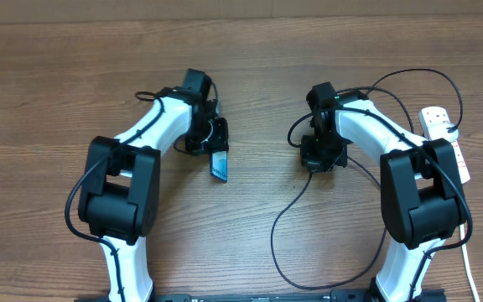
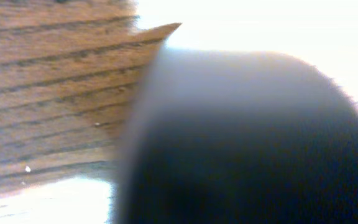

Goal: Plug charger to phone and switch on socket

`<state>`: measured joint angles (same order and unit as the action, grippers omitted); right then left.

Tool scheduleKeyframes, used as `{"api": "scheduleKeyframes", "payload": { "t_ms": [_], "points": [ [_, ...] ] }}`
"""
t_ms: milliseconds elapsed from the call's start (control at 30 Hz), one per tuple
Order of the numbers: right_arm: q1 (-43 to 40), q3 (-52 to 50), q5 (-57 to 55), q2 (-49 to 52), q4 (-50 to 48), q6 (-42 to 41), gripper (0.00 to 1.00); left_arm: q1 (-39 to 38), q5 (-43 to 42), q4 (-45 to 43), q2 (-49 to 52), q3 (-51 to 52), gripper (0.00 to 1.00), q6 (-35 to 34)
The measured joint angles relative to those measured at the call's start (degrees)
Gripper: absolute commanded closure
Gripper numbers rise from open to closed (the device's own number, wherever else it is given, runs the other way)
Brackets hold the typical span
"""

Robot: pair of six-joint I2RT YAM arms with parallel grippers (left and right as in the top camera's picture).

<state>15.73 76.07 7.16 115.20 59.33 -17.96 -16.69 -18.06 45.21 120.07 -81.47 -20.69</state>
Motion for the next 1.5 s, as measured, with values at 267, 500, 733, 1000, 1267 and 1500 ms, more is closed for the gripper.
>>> {"api": "scheduleKeyframes", "payload": {
  "t_ms": [267, 500, 733, 1000, 1267, 1500],
  "points": [
    [-0.24, 0.00, 4.46, 0.17, -5.75, -0.09, 0.84, -0.87, 2.08, 0.24, -0.28, -0.02, 0.96, -1.49],
    [-0.24, 0.22, 6.14, 0.17, -8.13, -0.59, 0.57, -0.87, 2.49, 0.81, -0.28, -0.13, 0.96, -1.49],
    [-0.20, 0.94, 2.01, 0.15, -4.98, -7.15, 0.24, -0.87, 2.62, 1.07, -0.28, -0.17, 0.96, -1.49],
    [0.24, 1.16, -1.09, 0.04, -2.73, -9.90, 0.00, -0.87, 2.91, 1.29, -0.28, -0.24, 0.96, -1.49],
    [0.22, 0.98, -1.07, -0.07, -7.10, -10.36, 0.96, -0.87, 2.93, 1.38, -0.28, -0.26, 0.96, -1.49],
    [0.28, 0.48, -3.43, 0.04, -5.46, -12.48, 0.00, -0.87, 2.97, 1.42, -0.28, -0.28, 0.96, -1.49]
  ]
}}
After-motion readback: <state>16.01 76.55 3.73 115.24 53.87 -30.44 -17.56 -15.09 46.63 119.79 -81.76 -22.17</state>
